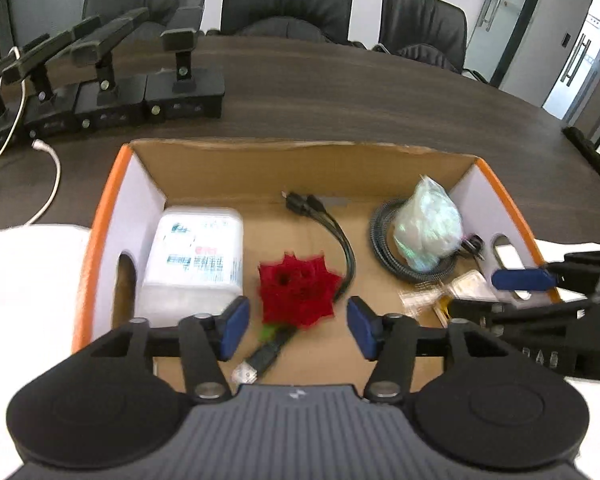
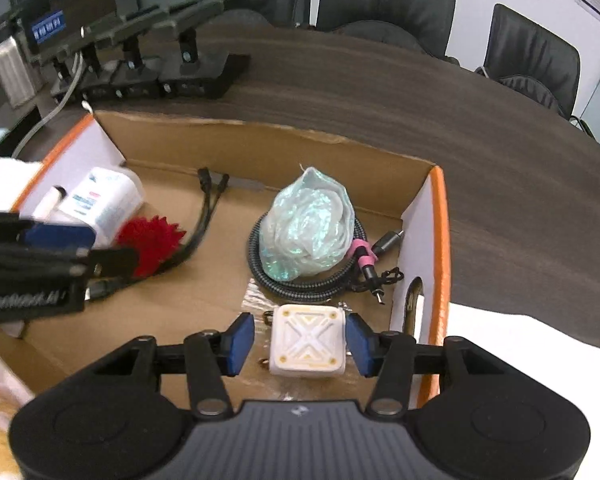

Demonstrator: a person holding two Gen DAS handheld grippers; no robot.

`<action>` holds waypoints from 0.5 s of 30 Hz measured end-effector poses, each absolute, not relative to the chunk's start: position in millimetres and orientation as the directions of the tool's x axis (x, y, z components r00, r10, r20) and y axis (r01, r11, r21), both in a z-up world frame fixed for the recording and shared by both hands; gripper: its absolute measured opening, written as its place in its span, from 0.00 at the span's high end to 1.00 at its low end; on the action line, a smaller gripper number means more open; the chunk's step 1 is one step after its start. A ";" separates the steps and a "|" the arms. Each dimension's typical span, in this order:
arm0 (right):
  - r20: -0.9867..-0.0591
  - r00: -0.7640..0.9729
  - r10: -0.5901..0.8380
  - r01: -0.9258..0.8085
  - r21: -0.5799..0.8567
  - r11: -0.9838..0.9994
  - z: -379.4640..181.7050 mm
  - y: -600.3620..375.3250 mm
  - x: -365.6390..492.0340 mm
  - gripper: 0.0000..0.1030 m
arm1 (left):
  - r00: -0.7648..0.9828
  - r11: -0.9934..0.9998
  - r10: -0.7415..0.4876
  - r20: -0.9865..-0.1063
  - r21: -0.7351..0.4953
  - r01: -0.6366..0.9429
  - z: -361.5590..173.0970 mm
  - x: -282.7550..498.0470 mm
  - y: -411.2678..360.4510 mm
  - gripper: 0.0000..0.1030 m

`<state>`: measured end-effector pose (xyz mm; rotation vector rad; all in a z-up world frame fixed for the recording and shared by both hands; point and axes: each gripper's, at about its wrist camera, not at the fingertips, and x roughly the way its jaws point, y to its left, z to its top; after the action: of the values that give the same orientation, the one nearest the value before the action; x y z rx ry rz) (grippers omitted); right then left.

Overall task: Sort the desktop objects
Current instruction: 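Lower red rose into cardboard box with left tool while right releases charger cube, then move both tools back to the pile of items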

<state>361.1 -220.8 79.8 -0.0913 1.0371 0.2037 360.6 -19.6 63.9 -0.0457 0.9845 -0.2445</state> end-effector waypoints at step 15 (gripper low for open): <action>-0.766 0.593 0.247 -0.244 0.121 0.962 126.1 -257.4 208.4 0.29 | 0.672 0.978 -0.198 -0.714 -0.098 0.184 112.6 203.3 20.9 0.01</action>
<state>208.4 -257.4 126.1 0.0036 0.8912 0.2858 203.3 20.9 112.6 -0.0182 0.8063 -0.2155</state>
